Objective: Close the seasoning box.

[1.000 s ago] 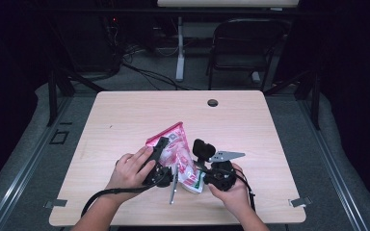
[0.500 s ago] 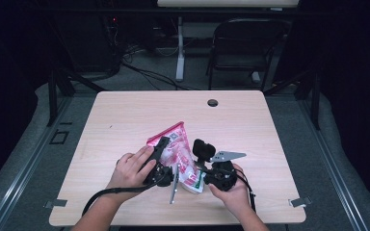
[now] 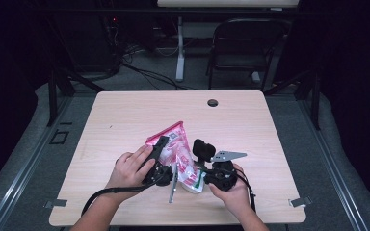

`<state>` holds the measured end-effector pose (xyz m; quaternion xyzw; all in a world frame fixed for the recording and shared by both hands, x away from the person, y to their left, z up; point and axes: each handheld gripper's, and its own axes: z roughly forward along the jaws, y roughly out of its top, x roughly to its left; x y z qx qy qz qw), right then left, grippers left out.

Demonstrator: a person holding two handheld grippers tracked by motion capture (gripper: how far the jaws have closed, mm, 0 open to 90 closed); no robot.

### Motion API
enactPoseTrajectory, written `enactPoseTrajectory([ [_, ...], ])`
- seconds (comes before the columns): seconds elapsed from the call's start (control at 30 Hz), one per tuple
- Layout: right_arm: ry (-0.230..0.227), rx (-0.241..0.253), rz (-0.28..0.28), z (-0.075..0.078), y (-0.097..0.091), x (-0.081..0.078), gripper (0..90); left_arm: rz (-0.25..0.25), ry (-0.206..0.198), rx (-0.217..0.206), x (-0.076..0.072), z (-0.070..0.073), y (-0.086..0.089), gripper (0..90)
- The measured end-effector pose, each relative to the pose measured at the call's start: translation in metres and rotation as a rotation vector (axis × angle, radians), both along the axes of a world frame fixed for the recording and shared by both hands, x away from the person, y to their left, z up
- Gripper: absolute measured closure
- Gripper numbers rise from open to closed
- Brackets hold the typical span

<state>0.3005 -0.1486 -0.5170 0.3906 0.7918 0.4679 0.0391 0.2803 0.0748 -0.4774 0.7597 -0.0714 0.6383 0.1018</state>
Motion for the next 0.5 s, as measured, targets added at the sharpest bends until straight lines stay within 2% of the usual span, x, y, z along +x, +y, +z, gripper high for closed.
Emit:
enactPoseTrajectory([
  [0.3,-0.005,0.0,-0.004,-0.0002,0.001,0.0001,89.5,0.006,-0.006,0.008,0.0007,0.0014,0.0004,64.4],
  [0.5,-0.021,-0.005,-0.016,0.0002,0.0009,-0.0007,89.2,0.015,0.014,0.008,0.003,0.0012,0.0017,65.1],
])
